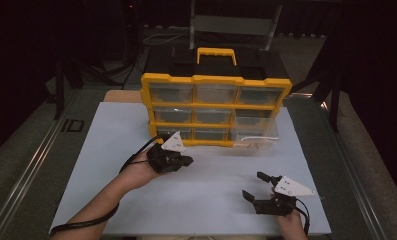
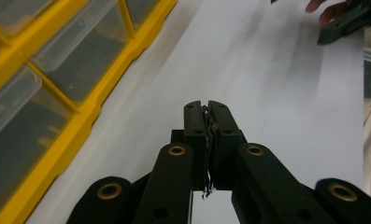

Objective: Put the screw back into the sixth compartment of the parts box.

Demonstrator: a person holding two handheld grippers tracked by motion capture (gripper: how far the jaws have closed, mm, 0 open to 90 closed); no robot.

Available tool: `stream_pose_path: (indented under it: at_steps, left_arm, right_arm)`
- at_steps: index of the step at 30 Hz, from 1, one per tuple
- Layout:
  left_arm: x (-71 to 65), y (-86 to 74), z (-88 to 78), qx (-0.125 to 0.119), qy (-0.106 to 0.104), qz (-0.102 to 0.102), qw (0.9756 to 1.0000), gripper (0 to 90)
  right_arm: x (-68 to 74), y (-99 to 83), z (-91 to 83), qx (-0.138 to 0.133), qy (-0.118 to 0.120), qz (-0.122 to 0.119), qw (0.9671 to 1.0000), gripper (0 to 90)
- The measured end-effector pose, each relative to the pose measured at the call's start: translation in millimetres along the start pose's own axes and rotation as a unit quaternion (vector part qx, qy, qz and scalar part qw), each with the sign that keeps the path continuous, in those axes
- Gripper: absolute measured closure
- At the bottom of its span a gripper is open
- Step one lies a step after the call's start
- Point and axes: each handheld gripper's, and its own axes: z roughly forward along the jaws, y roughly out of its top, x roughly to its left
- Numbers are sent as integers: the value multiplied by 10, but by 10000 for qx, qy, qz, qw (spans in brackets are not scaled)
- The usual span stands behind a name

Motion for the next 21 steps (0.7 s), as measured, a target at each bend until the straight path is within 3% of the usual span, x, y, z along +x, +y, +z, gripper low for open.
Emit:
stream_pose_path:
  at_steps: [7,21]
  left_arm:
    - [38,196,-26,-108,21,146,9998,884]
    - [133,615,-48,-470,89,122,9988,884]
  right_arm:
    - [0,1,0,-15,11,-17,10000,139]
    - [0,3,3,-24,27,-26,10000,139]
